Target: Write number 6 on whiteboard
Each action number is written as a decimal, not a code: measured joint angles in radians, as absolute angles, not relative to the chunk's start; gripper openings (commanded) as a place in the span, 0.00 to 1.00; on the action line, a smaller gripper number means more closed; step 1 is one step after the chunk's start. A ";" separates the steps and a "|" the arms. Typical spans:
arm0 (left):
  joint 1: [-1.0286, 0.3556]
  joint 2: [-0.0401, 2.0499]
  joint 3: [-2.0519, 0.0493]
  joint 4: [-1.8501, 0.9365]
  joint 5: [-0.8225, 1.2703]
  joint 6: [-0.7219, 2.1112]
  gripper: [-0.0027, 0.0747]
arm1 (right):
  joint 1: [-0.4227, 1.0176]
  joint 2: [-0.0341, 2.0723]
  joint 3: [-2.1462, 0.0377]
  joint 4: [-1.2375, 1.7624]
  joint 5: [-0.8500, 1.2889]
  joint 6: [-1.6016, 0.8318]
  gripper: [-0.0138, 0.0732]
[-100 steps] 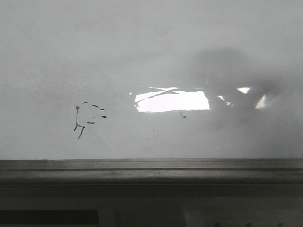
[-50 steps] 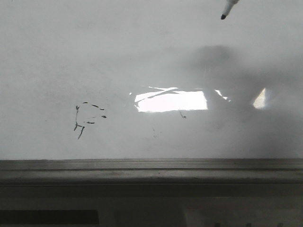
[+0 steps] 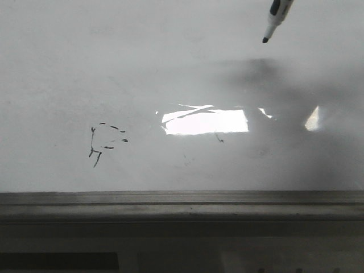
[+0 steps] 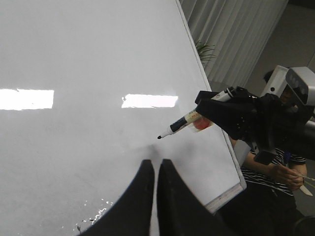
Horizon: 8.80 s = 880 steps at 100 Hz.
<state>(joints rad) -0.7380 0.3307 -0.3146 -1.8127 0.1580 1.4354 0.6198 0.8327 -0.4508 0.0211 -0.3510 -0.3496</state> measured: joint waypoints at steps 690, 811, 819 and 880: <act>-0.738 1.089 -0.572 -1.681 0.393 1.562 0.01 | 0.975 0.522 -0.849 0.158 0.465 -0.343 0.09; -1.209 1.241 -0.796 -1.844 -0.541 1.442 0.01 | 0.975 0.522 -0.849 0.154 0.528 -0.333 0.09; -1.209 1.260 -0.796 -1.844 -0.541 1.386 0.01 | 0.975 0.522 -0.849 0.154 0.530 -0.331 0.09; -1.088 1.353 -0.805 -1.844 -0.433 1.230 0.01 | 0.975 0.522 -0.849 0.192 0.563 -0.331 0.09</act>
<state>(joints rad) -1.0881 1.3533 -0.8047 -1.8439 -0.4329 1.2299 0.9748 0.5224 -0.8492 0.1917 0.5627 -0.3307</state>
